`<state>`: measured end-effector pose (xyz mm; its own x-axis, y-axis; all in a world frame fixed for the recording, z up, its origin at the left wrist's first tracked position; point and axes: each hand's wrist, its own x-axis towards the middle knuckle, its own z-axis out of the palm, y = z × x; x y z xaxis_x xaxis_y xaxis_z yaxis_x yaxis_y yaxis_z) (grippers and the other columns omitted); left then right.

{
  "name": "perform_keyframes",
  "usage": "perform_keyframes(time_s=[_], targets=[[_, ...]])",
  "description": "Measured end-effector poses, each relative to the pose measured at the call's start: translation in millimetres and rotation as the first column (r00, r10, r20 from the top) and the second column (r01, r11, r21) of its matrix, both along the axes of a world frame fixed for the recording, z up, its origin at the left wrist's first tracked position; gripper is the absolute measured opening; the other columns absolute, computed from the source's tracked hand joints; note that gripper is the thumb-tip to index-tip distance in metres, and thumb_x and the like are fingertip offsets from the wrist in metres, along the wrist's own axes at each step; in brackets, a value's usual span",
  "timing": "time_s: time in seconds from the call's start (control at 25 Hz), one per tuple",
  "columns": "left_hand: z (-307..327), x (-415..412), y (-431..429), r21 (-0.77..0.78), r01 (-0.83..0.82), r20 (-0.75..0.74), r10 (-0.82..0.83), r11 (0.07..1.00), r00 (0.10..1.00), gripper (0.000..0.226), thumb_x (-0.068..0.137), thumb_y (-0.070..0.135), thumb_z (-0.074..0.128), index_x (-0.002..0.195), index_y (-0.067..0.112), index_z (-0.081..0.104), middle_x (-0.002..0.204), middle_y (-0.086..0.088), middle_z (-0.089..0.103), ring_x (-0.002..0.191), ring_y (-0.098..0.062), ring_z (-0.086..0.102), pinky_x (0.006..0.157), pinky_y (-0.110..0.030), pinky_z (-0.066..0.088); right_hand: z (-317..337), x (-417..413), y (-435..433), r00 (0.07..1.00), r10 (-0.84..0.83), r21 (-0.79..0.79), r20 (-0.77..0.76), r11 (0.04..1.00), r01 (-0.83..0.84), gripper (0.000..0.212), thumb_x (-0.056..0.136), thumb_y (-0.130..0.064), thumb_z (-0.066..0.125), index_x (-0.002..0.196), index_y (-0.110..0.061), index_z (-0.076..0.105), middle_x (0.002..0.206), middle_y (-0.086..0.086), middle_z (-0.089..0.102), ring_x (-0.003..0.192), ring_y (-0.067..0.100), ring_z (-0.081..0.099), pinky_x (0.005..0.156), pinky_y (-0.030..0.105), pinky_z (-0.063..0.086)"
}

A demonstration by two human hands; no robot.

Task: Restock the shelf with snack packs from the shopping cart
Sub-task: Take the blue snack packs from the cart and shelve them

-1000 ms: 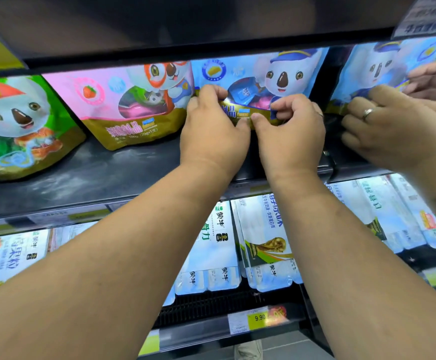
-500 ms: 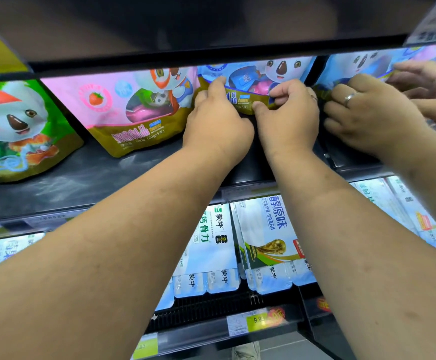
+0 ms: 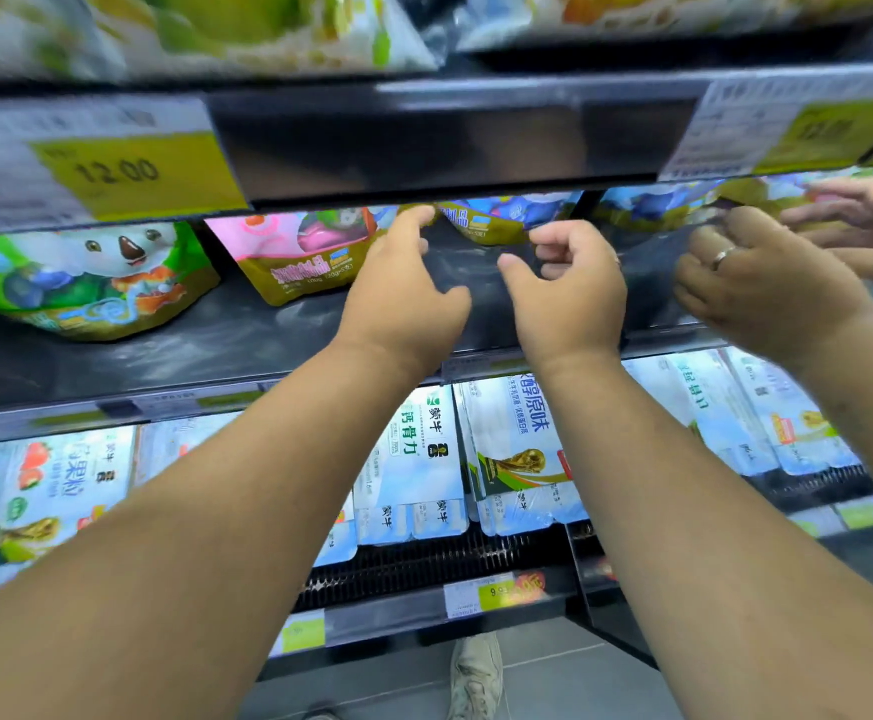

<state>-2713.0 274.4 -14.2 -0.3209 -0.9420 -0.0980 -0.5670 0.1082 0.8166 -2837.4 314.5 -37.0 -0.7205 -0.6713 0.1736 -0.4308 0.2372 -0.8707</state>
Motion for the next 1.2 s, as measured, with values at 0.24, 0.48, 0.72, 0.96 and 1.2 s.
perform_keyframes(time_s=[0.24, 0.48, 0.72, 0.96, 1.2], targets=[[58.1, 38.9, 55.7, 0.013, 0.098, 0.065, -0.099, 0.995, 0.993, 0.071, 0.087, 0.018, 0.068, 0.149, 0.027, 0.034, 0.141, 0.001, 0.048, 0.123, -0.014, 0.051, 0.098, -0.023, 0.039, 61.0, 45.1, 61.3, 0.994, 0.093, 0.046, 0.051, 0.994, -0.095, 0.024, 0.080, -0.019, 0.075, 0.095, -0.027, 0.058, 0.100, -0.002, 0.057, 0.087, 0.015, 0.056, 0.078, 0.024, 0.045], [124.3, 99.6, 98.4, 0.010, -0.001, 0.098, 0.000, 1.000, 0.995, 0.068, 0.087, 0.007, 0.059, 0.147, 0.030, 0.038, 0.140, 0.002, 0.048, 0.117, -0.016, 0.053, 0.095, -0.035, 0.048, 126.0, 90.4, 90.3, 0.941, 0.327, 0.171, 0.092, 0.925, -0.339, 0.030, 0.086, -0.019, 0.069, 0.113, -0.027, 0.059, 0.111, -0.008, 0.050, 0.093, 0.007, 0.051, 0.069, 0.007, 0.035], [171.2, 181.2, 152.7, -0.010, -0.173, 0.098, 0.173, 0.985, 0.980, 0.066, 0.090, 0.016, 0.064, 0.146, 0.035, 0.035, 0.137, 0.008, 0.049, 0.113, -0.012, 0.052, 0.092, -0.033, 0.046, 186.3, 138.8, 117.7, 0.800, 0.593, 0.194, 0.091, 0.778, -0.598, 0.036, 0.086, -0.020, 0.071, 0.119, -0.028, 0.057, 0.117, -0.006, 0.048, 0.097, 0.009, 0.055, 0.072, 0.011, 0.041], [219.2, 268.9, 206.1, 0.012, -0.433, 0.031, 0.433, 0.901, 0.901, 0.062, 0.093, 0.017, 0.065, 0.146, 0.033, 0.035, 0.136, 0.008, 0.048, 0.118, -0.011, 0.050, 0.097, -0.032, 0.044, 228.7, 195.4, 131.3, 0.601, 0.788, 0.181, 0.136, 0.577, -0.797, 0.046, 0.086, -0.022, 0.073, 0.127, -0.031, 0.054, 0.124, -0.006, 0.052, 0.102, 0.010, 0.056, 0.092, 0.033, 0.050], [230.3, 344.3, 280.4, 0.001, -0.643, 0.018, 0.643, 0.766, 0.766, 0.063, 0.090, 0.019, 0.068, 0.144, 0.035, 0.039, 0.137, 0.011, 0.052, 0.120, -0.009, 0.052, 0.101, -0.029, 0.041, 247.3, 260.0, 155.7, 0.371, 0.912, 0.160, 0.174, 0.345, -0.925, 0.054, 0.085, -0.019, 0.074, 0.130, -0.035, 0.050, 0.126, -0.008, 0.054, 0.106, 0.010, 0.055, 0.089, 0.022, 0.045]])
